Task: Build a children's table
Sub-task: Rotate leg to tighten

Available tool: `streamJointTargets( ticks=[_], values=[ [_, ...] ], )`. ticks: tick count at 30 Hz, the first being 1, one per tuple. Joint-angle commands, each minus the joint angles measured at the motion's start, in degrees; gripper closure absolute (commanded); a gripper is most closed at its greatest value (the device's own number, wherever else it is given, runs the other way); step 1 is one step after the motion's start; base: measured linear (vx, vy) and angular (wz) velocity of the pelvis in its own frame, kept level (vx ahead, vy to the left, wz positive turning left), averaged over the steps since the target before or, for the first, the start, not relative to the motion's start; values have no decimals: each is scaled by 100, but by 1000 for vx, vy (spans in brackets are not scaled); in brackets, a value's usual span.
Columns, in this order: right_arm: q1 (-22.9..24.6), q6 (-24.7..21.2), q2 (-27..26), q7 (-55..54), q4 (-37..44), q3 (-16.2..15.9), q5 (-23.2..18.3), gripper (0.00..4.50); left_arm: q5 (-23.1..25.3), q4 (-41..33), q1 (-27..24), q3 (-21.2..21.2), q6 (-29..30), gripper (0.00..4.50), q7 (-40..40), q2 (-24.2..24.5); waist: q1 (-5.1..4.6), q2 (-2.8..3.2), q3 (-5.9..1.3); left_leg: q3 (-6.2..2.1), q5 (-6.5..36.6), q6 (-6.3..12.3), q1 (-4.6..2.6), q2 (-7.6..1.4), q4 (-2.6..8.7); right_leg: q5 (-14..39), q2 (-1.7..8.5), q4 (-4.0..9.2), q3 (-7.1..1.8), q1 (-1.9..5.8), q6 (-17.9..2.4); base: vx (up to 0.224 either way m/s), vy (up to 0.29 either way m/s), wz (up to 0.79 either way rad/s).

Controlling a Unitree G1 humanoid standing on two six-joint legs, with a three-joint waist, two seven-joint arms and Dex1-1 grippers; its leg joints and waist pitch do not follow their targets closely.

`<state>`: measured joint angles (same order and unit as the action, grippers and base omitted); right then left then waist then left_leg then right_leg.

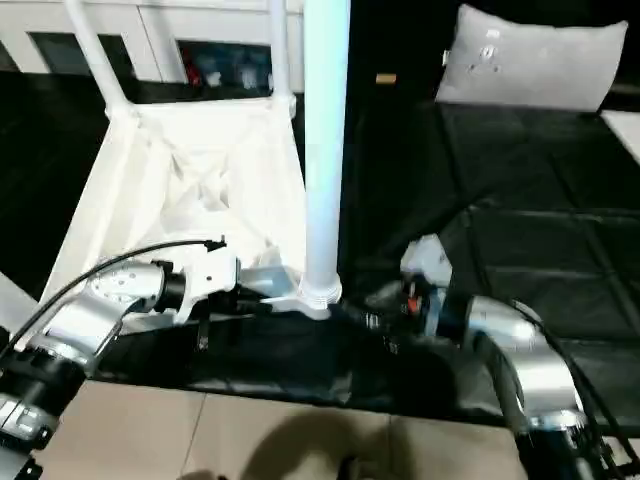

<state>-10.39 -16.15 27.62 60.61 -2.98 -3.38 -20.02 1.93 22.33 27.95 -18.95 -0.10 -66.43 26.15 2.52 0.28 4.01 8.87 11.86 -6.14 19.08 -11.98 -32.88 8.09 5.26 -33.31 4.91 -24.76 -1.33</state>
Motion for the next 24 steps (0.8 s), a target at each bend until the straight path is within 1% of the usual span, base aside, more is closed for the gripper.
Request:
streamJointTargets(
  ticks=[1,2,3,4,5,6,7,8,9,10,11,12,13,14,15,17,18,19,20,21,22,23,24],
  values=[
    [46,-6,20,41,39,-64,63,3,114,-79,-261,-325,32,450,-178,54,27,-78,-469,97,462,584,134,-18,282,1310,190,281,-228,498,-1102,0,0,0],
    [26,41,-22,9,-41,-74,82,3,105,-192,-351,-372,35,450,-219,82,21,-78,-472,100,460,592,137,-19,284,1299,184,288,-226,495,-1098,0,0,0],
    [-25,57,-70,-16,-113,-97,99,3,101,-286,-439,-428,20,450,-288,121,14,-113,-488,98,503,583,133,-28,289,1332,190,274,-221,488,-1091,0,0,0],
    [-52,69,-96,-27,-152,-110,110,3,106,-347,-500,-464,10,450,-333,139,3,-117,-479,105,533,590,138,-28,295,1387,183,297,-221,477,-1072,0,0,0],
    [-52,69,-96,-27,-152,-110,110,3,106,-347,-500,-464,10,450,-333,139,6,-107,-485,105,566,578,121,-34,294,1418,184,298,-221,467,-1067,0,0,0],
    [-103,65,-92,-17,-214,-149,152,3,120,-354,-529,-482,0,450,-348,144,-16,-195,-481,118,650,578,124,-34,297,1529,172,322,-219,456,-1026,0,0,0],
    [-134,71,-75,20,-256,-186,179,3,135,-338,-541,-483,-14,450,-343,142,-9,-201,-483,115,713,554,124,-28,301,1678,172,324,-220,455,-978,0,0,0],
    [-134,71,-75,20,-256,-186,179,3,135,-338,-541,-483,-14,450,-343,142,1,-177,-479,114,757,534,111,-32,300,1758,178,325,-221,439,-953,0,0,0],
    [-144,87,-54,58,-286,-210,197,3,149,-333,-556,-480,-11,450,-320,137,-2,-226,-480,123,831,509,106,-36,301,1881,175,350,-225,431,-879,0,0,0],
    [-161,81,-18,82,-301,-249,207,3,156,-376,-592,-476,6,450,-304,152,15,-246,-484,104,832,479,115,-40,313,1955,184,327,-222,441,-818,0,0,0],
    [-179,53,7,103,-307,-273,199,3,154,-425,-617,-472,33,450,-296,163,12,-229,-482,108,867,469,109,-43,315,1995,182,346,-226,426,-784,0,0,0],
    [-214,-24,34,158,-318,-304,167,3,142,-516,-645,-466,95,450,-293,174,-11,-340,-494,108,973,443,114,-53,317,2113,179,355,-218,426,-694,0,0,0],
    [-219,-44,40,178,-320,-312,157,3,140,-543,-653,-465,113,450,-292,176,-3,-318,-494,101,1001,430,108,-53,321,2146,184,347,-219,418,-677,0,0,0],
    [-221,-51,42,185,-321,-314,154,3,139,-553,-656,-465,120,450,-292,177,-8,-311,-496,96,1021,419,109,-55,326,2162,184,352,-220,417,-658,0,0,0],
    [-220,-12,46,218,-337,-346,178,3,153,-575,-664,-476,116,450,-294,185,-17,-375,-505,94,1058,408,116,-51,325,2203,180,352,-215,410,-604,0,0,0],
    [-216,41,32,226,-361,-363,204,3,169,-597,-680,-485,108,450,-298,194,-24,-385,-510,94,1068,402,120,-51,325,2223,181,370,-215,407,-568,0,0,0],
    [-217,79,-16,221,-404,-356,189,3,207,-638,-693,-517,98,450,-305,227,-16,-351,-516,86,1075,385,114,-51,327,2198,185,366,-215,403,-567,0,0,0],
    [-213,110,-36,208,-408,-357,195,3,214,-669,-704,-526,99,450,-316,248,-31,-307,-525,88,1124,357,108,-56,327,2088,178,382,-213,397,-593,0,0,0],
    [-186,131,-75,178,-377,-362,191,3,202,-723,-743,-523,91,450,-341,290,-39,-332,-530,84,1124,349,116,-51,326,2031,174,362,-210,407,-618,0,0,0],
    [-186,131,-75,178,-377,-362,191,3,202,-723,-743,-523,91,450,-341,290,-46,-256,-538,78,1141,310,118,-52,335,1855,169,357,-215,419,-694,0,0,0],
    [-108,135,-92,119,-320,-325,163,3,180,-754,-759,-545,95,450,-408,307,-31,-185,-530,68,1153,293,112,-40,336,1746,163,334,-212,422,-769,0,0,0],
    [-57,123,-90,101,-270,-312,145,3,175,-768,-767,-560,91,450,-443,317,-61,-181,-515,84,1224,295,113,-40,334,1616,144,367,-212,420,-820,0,0,0],
    [28,57,-71,101,-164,-289,86,3,169,-782,-758,-590,100,450,-499,323,-60,-167,-506,79,1293,304,112,-33,339,1610,134,367,-206,436,-854,0,0,0]
  ],
)
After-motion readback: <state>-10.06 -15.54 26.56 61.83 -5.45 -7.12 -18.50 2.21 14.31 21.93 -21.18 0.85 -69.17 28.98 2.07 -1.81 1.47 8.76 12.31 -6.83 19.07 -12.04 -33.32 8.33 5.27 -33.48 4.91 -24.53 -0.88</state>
